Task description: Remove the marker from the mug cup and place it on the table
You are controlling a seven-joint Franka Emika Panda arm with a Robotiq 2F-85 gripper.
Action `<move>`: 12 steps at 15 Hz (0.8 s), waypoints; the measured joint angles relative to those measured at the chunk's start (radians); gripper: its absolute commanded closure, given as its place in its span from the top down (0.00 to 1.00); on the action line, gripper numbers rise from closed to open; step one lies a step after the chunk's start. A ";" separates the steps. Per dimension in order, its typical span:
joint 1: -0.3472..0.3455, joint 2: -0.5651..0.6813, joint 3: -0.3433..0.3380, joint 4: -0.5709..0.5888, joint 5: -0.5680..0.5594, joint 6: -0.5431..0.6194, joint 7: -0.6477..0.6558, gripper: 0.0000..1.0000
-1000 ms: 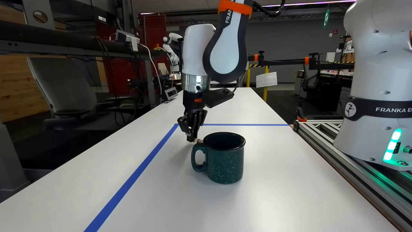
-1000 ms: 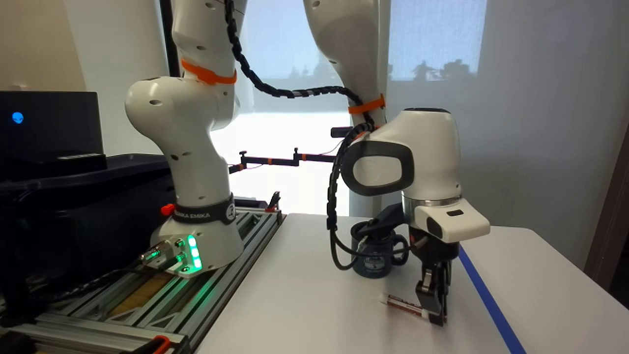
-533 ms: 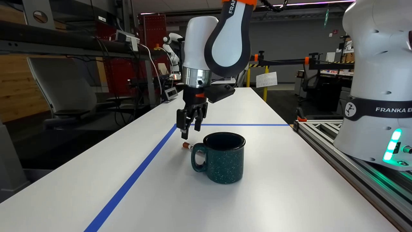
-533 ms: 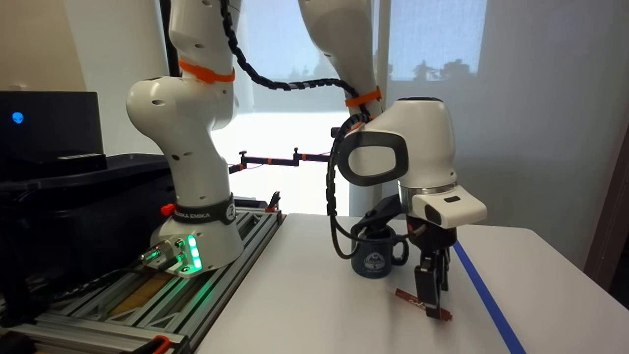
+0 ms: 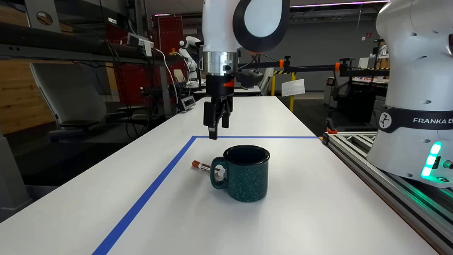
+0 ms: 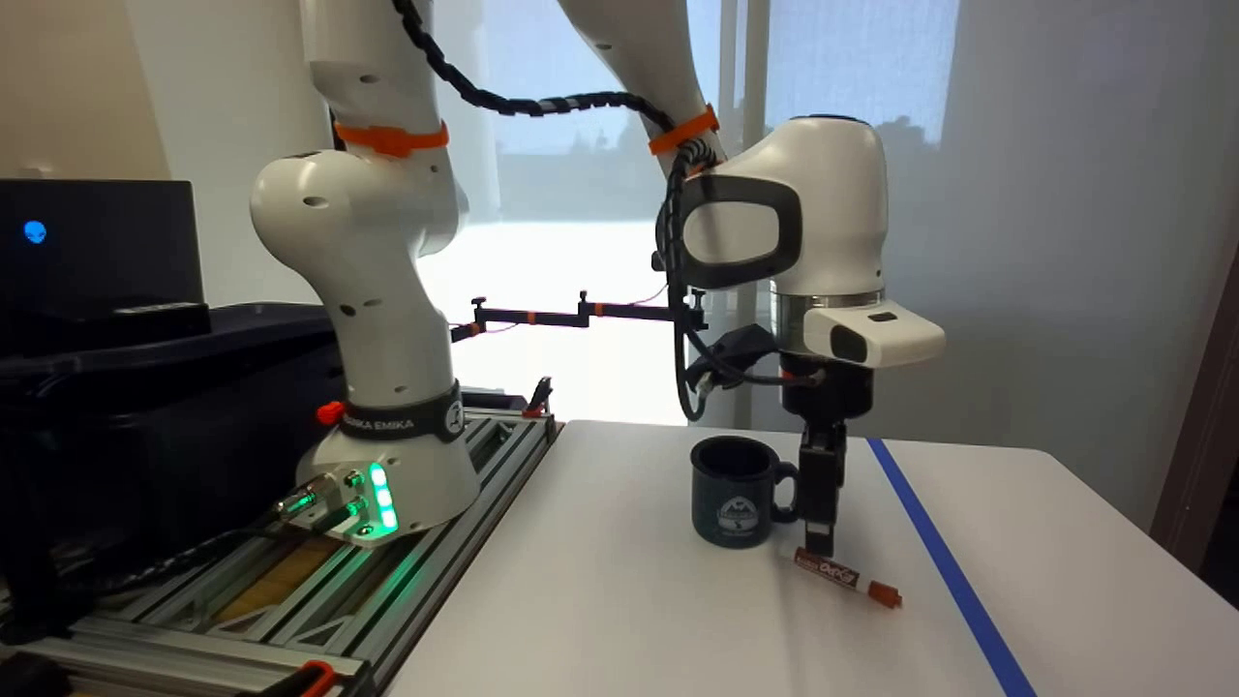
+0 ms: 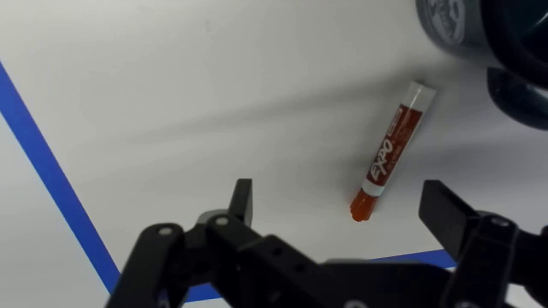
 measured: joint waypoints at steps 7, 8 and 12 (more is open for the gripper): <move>-0.029 -0.166 0.055 -0.019 0.033 -0.179 -0.156 1.00; -0.031 -0.181 0.058 -0.025 0.045 -0.185 -0.180 1.00; -0.043 -0.215 0.068 -0.033 0.046 -0.220 -0.207 1.00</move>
